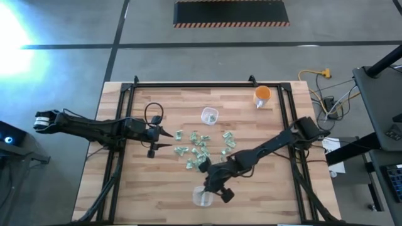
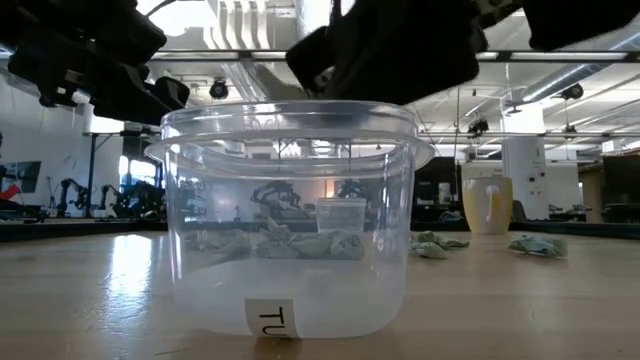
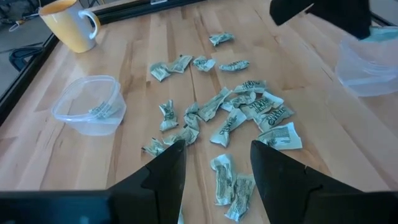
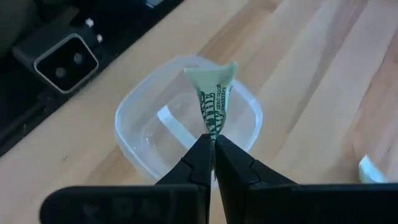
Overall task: Pick and place items into bin
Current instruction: Put the stevia packet into the bottom transparent bin, then put the stevia packet into the top transparent bin
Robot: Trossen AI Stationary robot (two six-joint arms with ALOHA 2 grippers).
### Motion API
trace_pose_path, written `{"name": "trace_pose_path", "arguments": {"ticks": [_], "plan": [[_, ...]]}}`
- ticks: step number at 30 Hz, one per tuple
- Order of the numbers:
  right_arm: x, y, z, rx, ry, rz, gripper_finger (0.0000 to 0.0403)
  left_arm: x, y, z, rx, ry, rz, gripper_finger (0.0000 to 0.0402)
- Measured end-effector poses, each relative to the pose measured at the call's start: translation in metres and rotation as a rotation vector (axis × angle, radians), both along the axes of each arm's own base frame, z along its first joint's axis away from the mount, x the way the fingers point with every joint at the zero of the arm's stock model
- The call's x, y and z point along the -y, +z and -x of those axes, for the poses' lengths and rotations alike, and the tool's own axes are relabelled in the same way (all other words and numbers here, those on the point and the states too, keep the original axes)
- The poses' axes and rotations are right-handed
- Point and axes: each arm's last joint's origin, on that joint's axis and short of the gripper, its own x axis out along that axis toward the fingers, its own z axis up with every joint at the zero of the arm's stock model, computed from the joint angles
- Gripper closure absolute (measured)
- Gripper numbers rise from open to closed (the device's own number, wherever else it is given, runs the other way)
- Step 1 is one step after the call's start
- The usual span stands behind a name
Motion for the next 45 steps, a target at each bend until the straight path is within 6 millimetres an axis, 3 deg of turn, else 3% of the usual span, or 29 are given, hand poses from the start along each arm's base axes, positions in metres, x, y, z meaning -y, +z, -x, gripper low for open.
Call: {"name": "trace_pose_path", "arguments": {"ticks": [10, 19, 26, 33, 37, 41, 45], "plan": [[-0.011, -0.002, 0.001, -0.022, 0.016, -0.006, 0.039, 0.0, -0.001, 0.0, -0.007, 0.0, 0.0, 0.0237], [-0.011, -0.001, 0.0, -0.02, -0.011, -0.004, 0.0325, 0.0, -0.001, -0.001, -0.009, 0.0, 0.0, 0.0237], [-0.009, 0.023, 0.009, 0.033, -0.056, 0.051, 0.0291, 0.0, -0.014, -0.001, -0.132, 0.013, 0.022, 0.0237], [-0.012, 0.034, 0.028, -0.007, -0.181, 0.172, 0.0297, 0.001, -0.039, -0.011, -0.293, 0.018, 0.068, 0.0237], [-0.01, 0.037, 0.036, -0.029, -0.285, 0.251, 0.0308, 0.001, -0.045, -0.023, -0.292, 0.011, 0.022, 0.0237], [-0.005, 0.035, 0.043, -0.061, -0.395, 0.333, 0.0318, -0.005, -0.047, -0.034, -0.279, 0.141, -0.072, 0.0237], [-0.003, 0.034, 0.046, -0.096, -0.427, 0.343, 0.0326, -0.009, -0.051, -0.043, -0.277, 0.165, -0.09, 0.0237]]}}
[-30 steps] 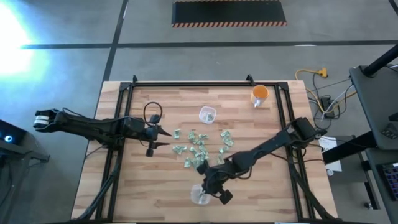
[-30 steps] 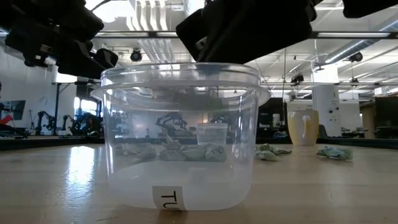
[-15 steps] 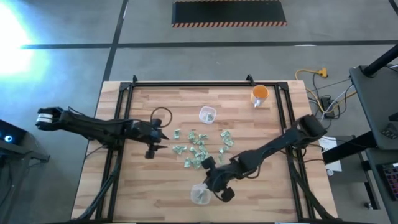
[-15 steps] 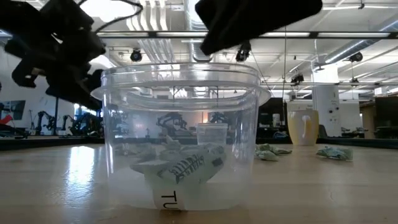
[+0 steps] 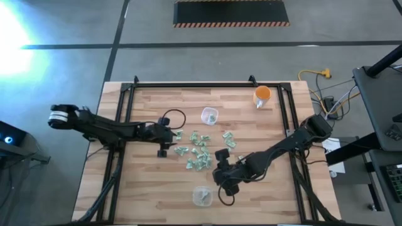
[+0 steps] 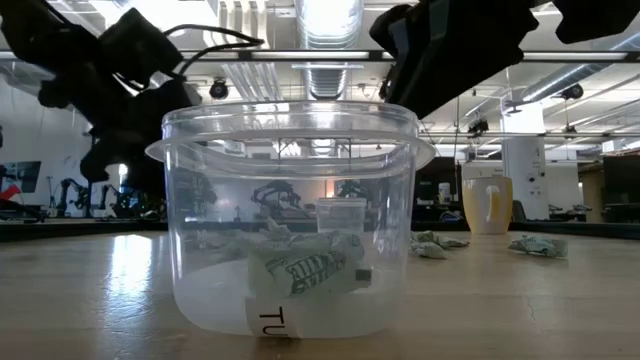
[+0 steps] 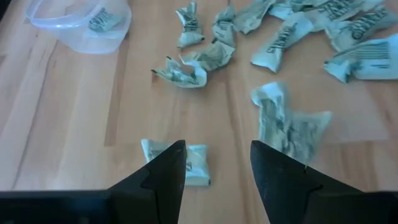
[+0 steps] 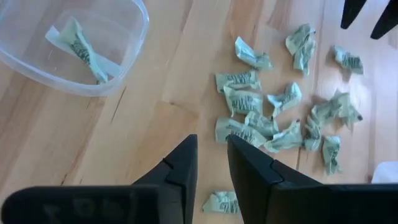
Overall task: Pick and place items into bin
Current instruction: Put the stevia packet into the top transparent bin
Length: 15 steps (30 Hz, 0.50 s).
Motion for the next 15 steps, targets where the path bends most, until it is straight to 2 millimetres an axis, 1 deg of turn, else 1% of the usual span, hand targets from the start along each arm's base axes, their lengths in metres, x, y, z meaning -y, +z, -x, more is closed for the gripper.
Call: {"name": "trace_pose_path", "arguments": {"ticks": [5, 10, 15], "plan": [[0.0, 0.0, 0.0, -0.001, -0.003, 0.002, 0.0331, -0.016, -0.009, -0.008, 0.004, 0.071, -0.005, 0.0237], [0.0, 0.0, 0.0, 0.0, -0.005, 0.0, 0.0332, -0.038, -0.017, -0.008, -0.038, 0.166, 0.006, 0.0237], [0.0, 0.0, 0.0, 0.0, -0.005, 0.0, 0.0328, -0.048, -0.02, -0.008, -0.026, 0.142, 0.085, 0.0237]]}}
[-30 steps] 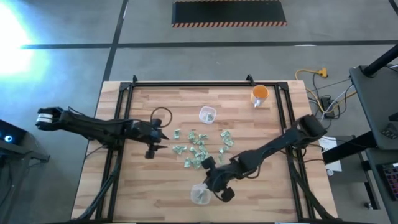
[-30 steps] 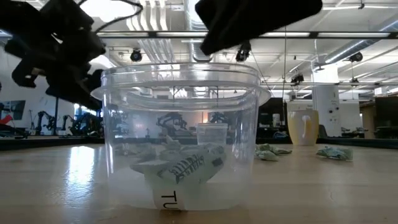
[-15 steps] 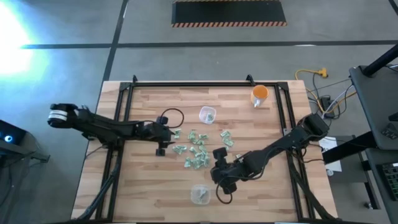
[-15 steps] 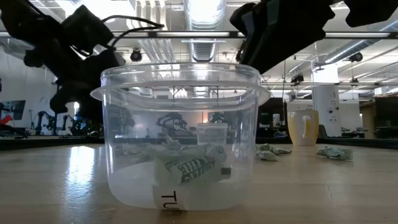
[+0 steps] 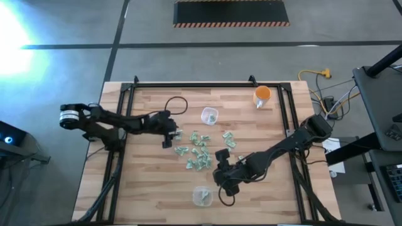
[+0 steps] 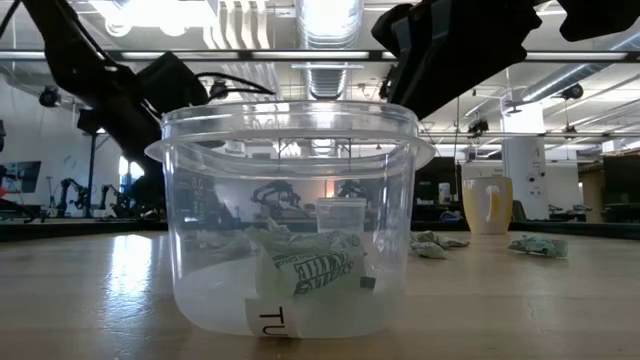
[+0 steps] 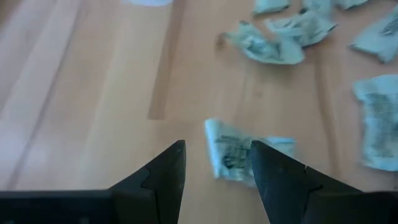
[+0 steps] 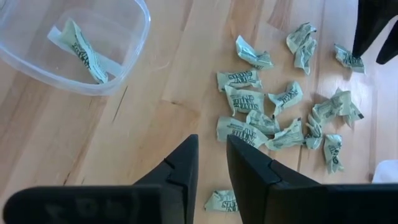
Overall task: Pick and place items into bin
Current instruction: Put the stevia packet into the top transparent bin
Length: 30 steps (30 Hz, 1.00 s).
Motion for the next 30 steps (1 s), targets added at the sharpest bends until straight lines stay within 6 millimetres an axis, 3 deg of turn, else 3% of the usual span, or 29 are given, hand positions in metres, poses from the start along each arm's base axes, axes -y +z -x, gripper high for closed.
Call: {"name": "trace_pose_path", "arguments": {"ticks": [10, 14, 20, 26, 30], "plan": [[0.0, 0.0, 0.0, 0.001, 0.0, -0.001, 0.0334, -0.004, -0.013, -0.002, -0.031, -0.023, 0.081, 0.0243], [0.0, 0.0, 0.0, 0.001, 0.0, -0.001, 0.033, -0.003, -0.016, -0.004, -0.031, -0.048, 0.082, 0.0284], [0.0, 0.0, 0.0, 0.0, 0.001, -0.001, 0.0336, -0.003, -0.011, -0.001, -0.029, -0.059, 0.056, 0.0386], [0.0, 0.0, 0.0, 0.0, 0.001, -0.001, 0.0339, -0.005, -0.001, -0.006, 0.063, -0.046, -0.007, 0.0394], [0.0, 0.0, 0.0, 0.001, -0.002, -0.003, 0.0341, -0.008, 0.015, -0.015, 0.227, -0.06, -0.089, 0.04]]}}
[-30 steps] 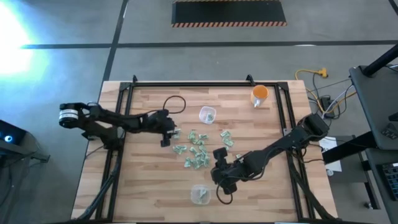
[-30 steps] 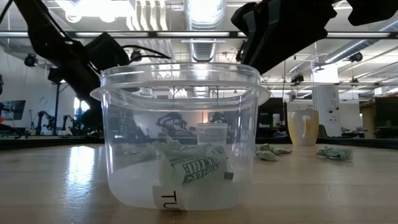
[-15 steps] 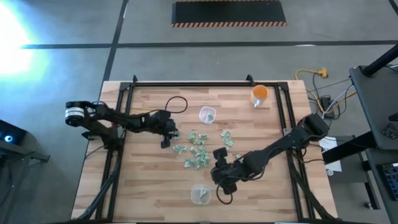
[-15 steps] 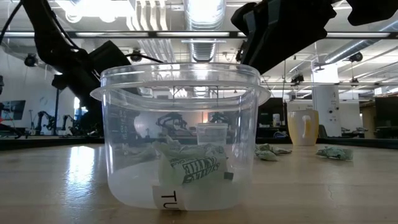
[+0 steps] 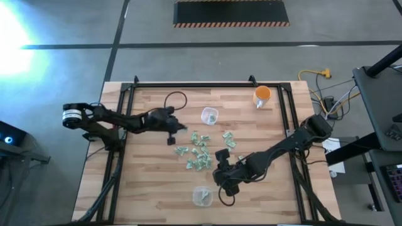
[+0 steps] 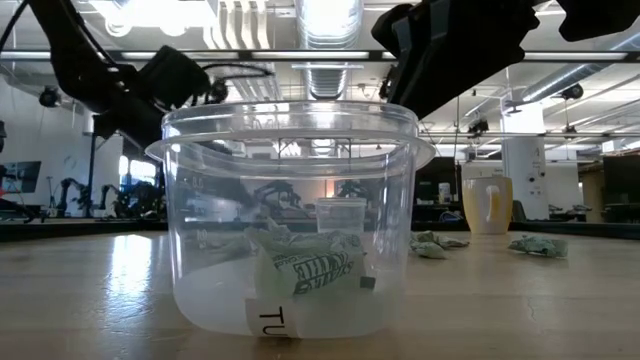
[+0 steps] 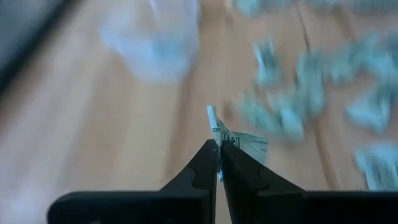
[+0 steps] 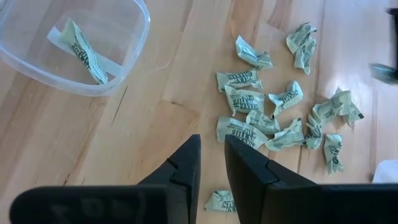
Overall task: Pick and place items into bin
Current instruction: Put the stevia packet into the top transparent bin, then put the stevia packet into the bottom transparent bin
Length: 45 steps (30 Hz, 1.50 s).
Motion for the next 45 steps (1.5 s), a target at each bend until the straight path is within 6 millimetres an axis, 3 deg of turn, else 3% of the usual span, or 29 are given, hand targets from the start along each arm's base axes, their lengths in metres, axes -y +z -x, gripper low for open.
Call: {"name": "trace_pose_path", "arguments": {"ticks": [4, 11, 16, 24, 33, 45], "plan": [[0.0, 0.0, 0.0, 0.004, -0.019, -0.008, 0.0344, -0.002, 0.018, -0.01, 0.147, -0.026, -0.076, 0.04], [0.0, 0.0, -0.001, 0.014, -0.033, -0.007, 0.0344, -0.011, 0.04, -0.038, 0.231, -0.068, -0.154, 0.0401], [0.0, 0.0, -0.001, 0.015, -0.034, -0.008, 0.0344, -0.02, 0.042, -0.068, 0.216, -0.088, -0.153, 0.0401], [0.0, 0.0, 0.0, 0.015, -0.033, -0.007, 0.0344, -0.047, 0.04, -0.111, 0.052, -0.069, -0.082, 0.0401], [-0.002, 0.0, 0.001, 0.008, -0.032, -0.006, 0.0344, -0.054, 0.05, -0.115, 0.014, -0.026, -0.033, 0.0398], [-0.002, 0.0, 0.001, 0.01, -0.034, -0.009, 0.0344, -0.065, 0.049, -0.109, -0.001, 0.013, -0.029, 0.028]]}}
